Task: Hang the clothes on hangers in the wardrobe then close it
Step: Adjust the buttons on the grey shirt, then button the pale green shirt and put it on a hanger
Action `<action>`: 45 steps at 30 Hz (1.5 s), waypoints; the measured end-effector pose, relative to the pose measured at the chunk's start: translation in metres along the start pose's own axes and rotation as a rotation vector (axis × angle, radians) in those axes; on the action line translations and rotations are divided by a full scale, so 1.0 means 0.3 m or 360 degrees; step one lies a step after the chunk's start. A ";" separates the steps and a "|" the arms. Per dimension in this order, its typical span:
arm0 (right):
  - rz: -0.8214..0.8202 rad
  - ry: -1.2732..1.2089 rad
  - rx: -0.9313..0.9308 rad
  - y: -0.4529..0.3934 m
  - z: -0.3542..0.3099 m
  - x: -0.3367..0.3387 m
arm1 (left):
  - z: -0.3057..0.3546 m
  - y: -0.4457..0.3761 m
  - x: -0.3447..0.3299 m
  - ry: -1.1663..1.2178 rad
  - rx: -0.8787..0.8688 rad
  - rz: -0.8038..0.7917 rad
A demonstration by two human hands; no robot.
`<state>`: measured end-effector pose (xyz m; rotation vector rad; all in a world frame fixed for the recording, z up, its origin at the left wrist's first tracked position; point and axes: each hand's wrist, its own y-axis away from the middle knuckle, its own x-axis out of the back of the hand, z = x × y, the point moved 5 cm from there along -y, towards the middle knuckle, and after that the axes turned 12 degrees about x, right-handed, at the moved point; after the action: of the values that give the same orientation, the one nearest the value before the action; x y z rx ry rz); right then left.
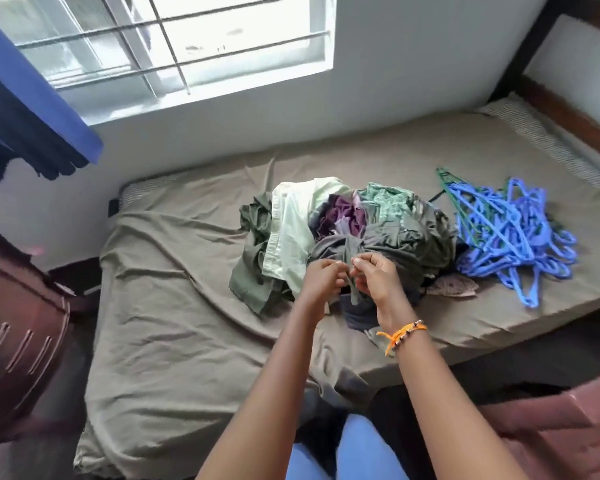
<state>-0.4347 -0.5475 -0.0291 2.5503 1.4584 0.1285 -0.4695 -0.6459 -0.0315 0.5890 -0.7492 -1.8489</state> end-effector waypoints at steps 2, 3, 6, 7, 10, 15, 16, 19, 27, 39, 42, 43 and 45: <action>-0.0062 0.0127 -0.0046 -0.138 0.066 -0.035 | 0.018 -0.123 0.017 0.0008 0.0055 0.0054; -0.0113 0.0206 -0.0059 -0.202 0.105 -0.057 | 0.023 -0.176 0.030 0.0016 0.0088 0.0100; -0.0338 0.0495 -0.0053 -0.398 0.203 -0.149 | 0.030 -0.319 0.080 0.0096 0.0173 0.0268; -0.0437 0.0572 -0.0027 -0.464 0.242 -0.185 | 0.025 -0.362 0.100 0.0124 0.0209 0.0320; -0.0727 0.0782 0.0039 -0.679 0.355 -0.297 | -0.006 -0.517 0.168 0.0210 0.0326 0.0505; -0.1051 0.1031 -0.0071 -0.901 0.530 -0.415 | -0.049 -0.645 0.235 0.0281 0.0422 0.0640; -0.1081 0.1077 -0.0101 -0.916 0.548 -0.427 | -0.050 -0.663 0.244 0.0306 0.0428 0.0646; -0.0801 0.0905 -0.0070 -0.954 0.543 -0.418 | -0.032 -0.708 0.263 0.0341 0.0420 0.0690; -0.0926 -0.0317 -0.0305 -0.795 0.214 -0.217 | 0.152 -0.788 0.168 0.0390 0.0449 0.0402; -0.0139 0.0087 -0.0360 -0.881 -0.007 0.096 | 0.326 -0.586 -0.168 -0.0356 -0.0119 -0.0415; -0.0344 0.0187 -0.0749 -0.876 0.012 0.048 | 0.271 -0.493 -0.130 -0.0704 -0.0151 -0.0595; -0.0372 0.0225 -0.0767 -0.853 0.016 0.043 | 0.252 -0.478 -0.099 -0.0864 -0.0138 -0.0613; -0.0199 0.0178 -0.0575 -0.821 -0.014 0.045 | 0.248 -0.455 -0.036 -0.1161 -0.0122 -0.0561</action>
<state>-0.6362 -0.4139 -0.0786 2.1881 1.4733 0.4764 -0.6021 -0.5785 -0.0785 -0.0363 -1.0836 -2.4428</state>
